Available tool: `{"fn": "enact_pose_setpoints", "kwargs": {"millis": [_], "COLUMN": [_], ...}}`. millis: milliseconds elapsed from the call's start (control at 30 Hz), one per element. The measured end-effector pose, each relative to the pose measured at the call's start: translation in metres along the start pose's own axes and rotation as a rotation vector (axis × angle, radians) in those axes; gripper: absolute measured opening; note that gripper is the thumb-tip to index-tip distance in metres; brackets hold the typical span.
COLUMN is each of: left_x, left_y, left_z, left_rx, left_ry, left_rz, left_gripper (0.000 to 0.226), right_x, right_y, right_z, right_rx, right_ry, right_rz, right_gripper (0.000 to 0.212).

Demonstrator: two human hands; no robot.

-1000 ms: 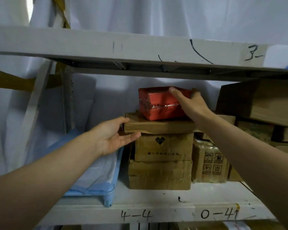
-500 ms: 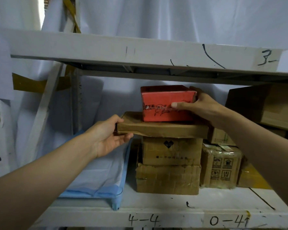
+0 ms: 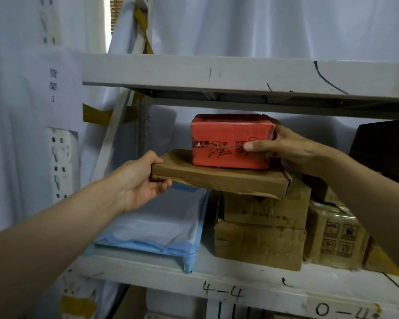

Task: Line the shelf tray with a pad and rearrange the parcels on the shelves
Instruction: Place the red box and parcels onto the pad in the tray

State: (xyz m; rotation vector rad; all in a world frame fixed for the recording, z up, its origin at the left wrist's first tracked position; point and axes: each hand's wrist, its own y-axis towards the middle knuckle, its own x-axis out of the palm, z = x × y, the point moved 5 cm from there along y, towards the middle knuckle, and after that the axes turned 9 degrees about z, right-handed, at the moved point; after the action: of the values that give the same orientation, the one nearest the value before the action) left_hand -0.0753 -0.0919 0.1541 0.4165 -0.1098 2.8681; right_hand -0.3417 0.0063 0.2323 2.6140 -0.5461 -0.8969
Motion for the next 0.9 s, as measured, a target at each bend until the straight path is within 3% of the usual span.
{"fn": "enact_pose_setpoints", "kwargs": {"millis": [100,300,467,900], "left_x": [-0.021,-0.064,-0.094,-0.129], "left_y": [-0.005,-0.014,-0.019,0.0], "left_z": [0.003,0.006,0.001,-0.008], "left_rx": [0.013,0.023,0.005,0.01], "left_ry": [0.017,0.067,0.077,0.125], "left_rz": [0.053,0.165,0.247,0.385], "left_gripper": [0.014,0.014,0.012,0.017], "right_x": [0.019,0.062,0.093,0.123], "right_y": [-0.001,0.001,-0.003,0.018], "right_z": [-0.01,-0.023,-0.031,-0.029], "right_rx": [-0.008,0.033,0.032,0.025], "right_ry": [0.048,0.126,0.238,0.218], "right_rz": [-0.033,-0.045,-0.033,0.036], "right_gripper": [0.104,0.146,0.122,0.122]}}
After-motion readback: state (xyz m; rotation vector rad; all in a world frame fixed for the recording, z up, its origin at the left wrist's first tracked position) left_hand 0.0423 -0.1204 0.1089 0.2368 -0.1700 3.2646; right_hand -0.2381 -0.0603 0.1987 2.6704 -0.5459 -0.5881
